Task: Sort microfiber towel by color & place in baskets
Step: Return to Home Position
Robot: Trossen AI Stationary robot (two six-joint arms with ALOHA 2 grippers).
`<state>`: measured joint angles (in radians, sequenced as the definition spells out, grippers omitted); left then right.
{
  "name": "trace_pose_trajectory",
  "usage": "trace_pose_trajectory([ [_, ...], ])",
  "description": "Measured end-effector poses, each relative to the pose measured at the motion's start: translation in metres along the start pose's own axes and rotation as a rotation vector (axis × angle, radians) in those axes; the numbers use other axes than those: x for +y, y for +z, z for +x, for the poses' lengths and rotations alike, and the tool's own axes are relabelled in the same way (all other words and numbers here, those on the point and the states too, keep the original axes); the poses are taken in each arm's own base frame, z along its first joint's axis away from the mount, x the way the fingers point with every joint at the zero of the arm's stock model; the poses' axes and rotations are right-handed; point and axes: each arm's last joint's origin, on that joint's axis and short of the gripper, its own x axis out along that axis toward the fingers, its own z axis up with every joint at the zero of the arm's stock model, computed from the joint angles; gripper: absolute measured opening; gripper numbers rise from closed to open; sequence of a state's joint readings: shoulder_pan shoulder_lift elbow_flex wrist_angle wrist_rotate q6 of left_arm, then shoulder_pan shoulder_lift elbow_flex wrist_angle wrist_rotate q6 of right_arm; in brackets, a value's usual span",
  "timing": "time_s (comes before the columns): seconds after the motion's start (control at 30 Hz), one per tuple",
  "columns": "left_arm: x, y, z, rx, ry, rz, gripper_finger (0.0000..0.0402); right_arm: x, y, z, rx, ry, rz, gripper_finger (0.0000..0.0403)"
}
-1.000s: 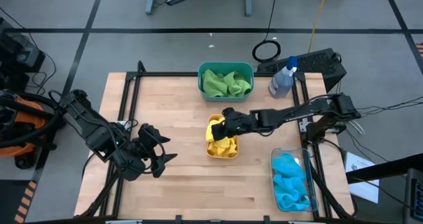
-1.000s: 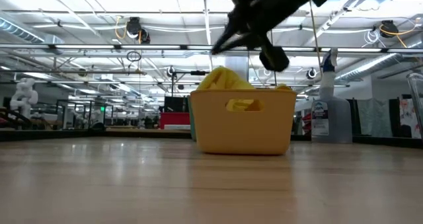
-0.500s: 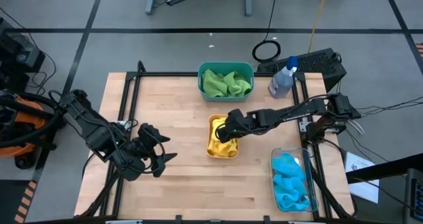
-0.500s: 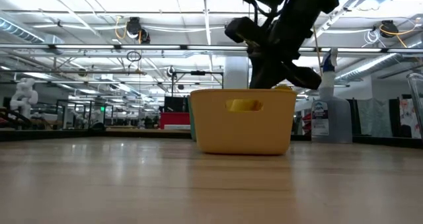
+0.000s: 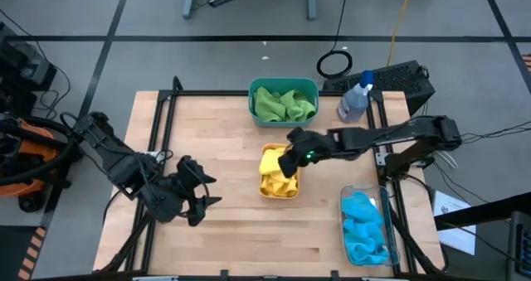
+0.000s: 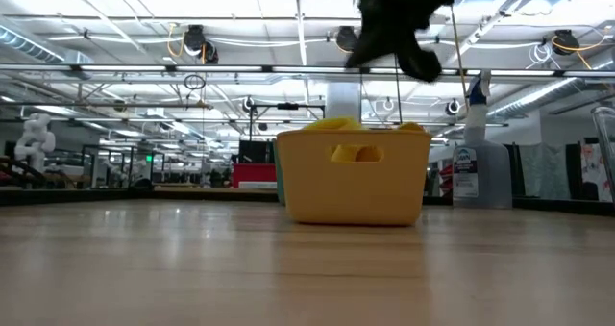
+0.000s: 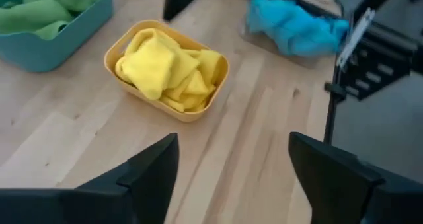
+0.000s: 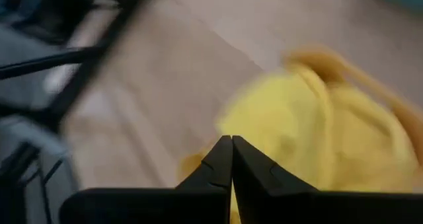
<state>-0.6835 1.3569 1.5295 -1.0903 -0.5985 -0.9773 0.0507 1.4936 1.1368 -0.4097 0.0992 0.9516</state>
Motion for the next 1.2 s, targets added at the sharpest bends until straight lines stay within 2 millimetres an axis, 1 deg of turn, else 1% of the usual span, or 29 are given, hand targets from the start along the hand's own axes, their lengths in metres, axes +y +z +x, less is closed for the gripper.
trace_pose_trajectory([
  [0.1,0.004,0.008,0.000,0.007,-0.042,0.050,0.0249,0.016,0.006,-0.029,-0.077,0.121,-0.150,0.0001],
  [0.17,0.009,0.017,-0.001,0.003,-0.076,0.086,0.0211,0.023,0.010,-0.051,-0.135,0.194,-0.218,0.0001],
  [0.23,0.014,0.027,-0.004,-0.007,-0.140,0.123,0.0166,0.029,0.015,-0.074,-0.209,0.263,-0.280,0.0001],
  [0.33,0.027,0.046,-0.009,-0.070,-0.204,0.147,0.0081,0.033,0.023,-0.112,-0.351,0.364,-0.386,0.0001],
  [0.4,0.039,0.058,-0.014,-0.153,-0.172,0.148,0.0027,0.032,0.026,-0.135,-0.442,0.410,-0.464,0.0001],
  [0.43,0.045,0.064,-0.017,-0.205,-0.129,0.148,0.0014,0.031,0.028,-0.146,-0.485,0.425,-0.507,0.0001],
  [0.47,0.050,0.069,-0.021,-0.262,-0.087,0.148,0.0012,0.030,0.028,-0.156,-0.521,0.431,-0.553,0.0000],
  [0.53,0.060,0.078,-0.028,-0.365,-0.011,0.142,0.0023,0.025,0.029,-0.175,-0.590,0.431,-0.637,0.0000],
  [0.67,0.072,0.094,-0.050,-0.548,0.023,0.034,0.0046,0.015,0.030,-0.203,-0.695,0.426,-0.733,0.0000],
  [0.73,0.077,0.099,-0.060,-0.603,0.005,0.012,0.0047,0.011,0.030,-0.214,-0.735,0.422,-0.762,0.0000],
  [0.83,0.084,0.102,-0.076,-0.636,-0.118,0.109,0.0024,0.007,0.029,-0.226,-0.777,0.426,-0.808,0.0000],
  [0.9,0.089,0.101,-0.088,-0.663,-0.167,0.181,0.0007,0.005,0.027,-0.233,-0.788,0.448,-0.847,0.0000],
  [1.03,0.104,0.093,-0.107,-0.671,-0.143,0.223,0.0005,0.002,0.022,-0.237,-0.740,0.515,-0.898,0.0000],
  [1.1,0.109,0.093,-0.112,-0.717,-0.053,0.173,0.0004,-0.001,0.019,-0.235,-0.686,0.520,-0.913,0.0000],
  [1.13,0.111,0.094,-0.114,-0.737,-0.016,0.115,0.0006,-0.002,0.018,-0.233,-0.653,0.521,-0.912,0.0000],
  [1.2,0.111,0.097,-0.114,-0.762,-0.013,-0.017,0.0014,-0.004,0.015,-0.229,-0.594,0.518,-0.909,0.0000],
])
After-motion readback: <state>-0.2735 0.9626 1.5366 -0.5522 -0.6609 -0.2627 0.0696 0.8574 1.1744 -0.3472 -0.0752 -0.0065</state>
